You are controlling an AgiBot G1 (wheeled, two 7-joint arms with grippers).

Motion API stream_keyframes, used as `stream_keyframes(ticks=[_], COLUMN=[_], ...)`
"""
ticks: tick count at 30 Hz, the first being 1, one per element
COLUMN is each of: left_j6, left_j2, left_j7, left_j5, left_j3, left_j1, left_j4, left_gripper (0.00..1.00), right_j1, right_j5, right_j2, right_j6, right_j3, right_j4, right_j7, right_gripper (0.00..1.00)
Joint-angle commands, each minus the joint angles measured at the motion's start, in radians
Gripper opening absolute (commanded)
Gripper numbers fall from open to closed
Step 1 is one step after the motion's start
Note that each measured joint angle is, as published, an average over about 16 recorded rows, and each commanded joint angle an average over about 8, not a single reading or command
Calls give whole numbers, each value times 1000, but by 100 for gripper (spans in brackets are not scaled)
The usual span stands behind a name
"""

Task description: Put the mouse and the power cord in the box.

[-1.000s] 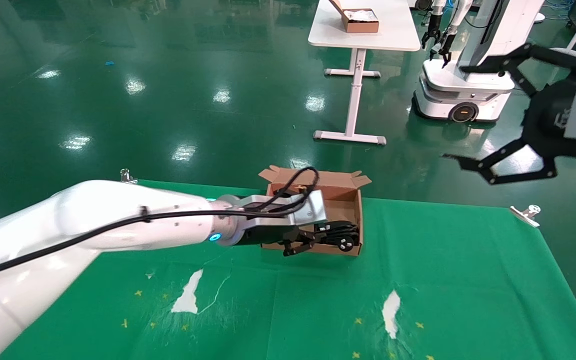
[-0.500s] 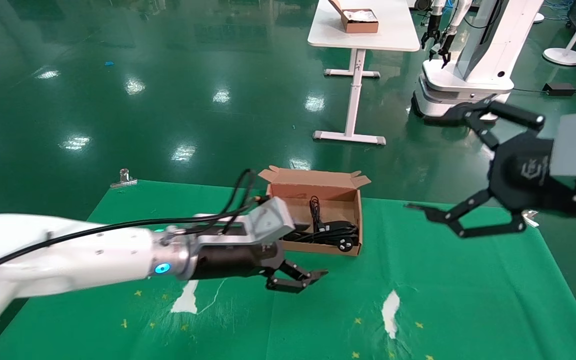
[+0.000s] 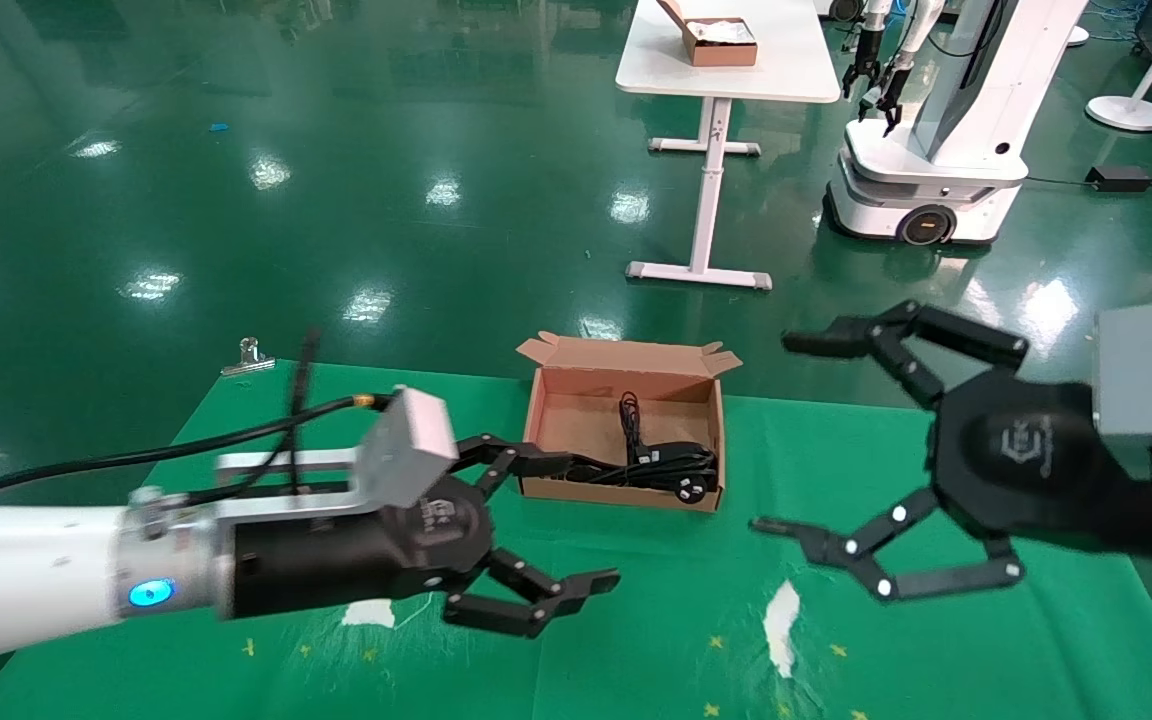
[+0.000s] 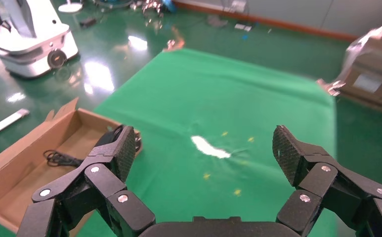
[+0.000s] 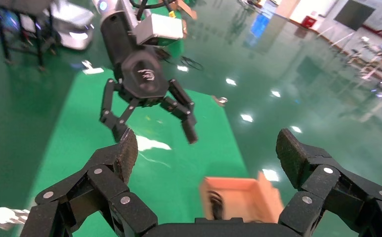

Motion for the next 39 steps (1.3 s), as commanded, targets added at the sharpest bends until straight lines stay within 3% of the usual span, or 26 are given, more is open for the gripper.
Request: stream_keyframes(ticks=[1,23,39], left_j6=[29,325,333], left_j2=[-26,-290,-297], left_j7=[-3,-30,-31], left_j5=[-27,-308,-317], left_j3=[-33,-376,-385], left_j1=[23,254,261], left_j4=[-20,-227,-232], left_gripper=[100,100,100], right_j1=[-22,-241,-244], right_j5=[14,153,157], right_j2=[-1,-9,-9], right_j6=[-5,-59,-61], right_j3=[7,78,80], right_j4=[14,154,155], right_j7=[26,279,282], right_gripper=[100,100,100])
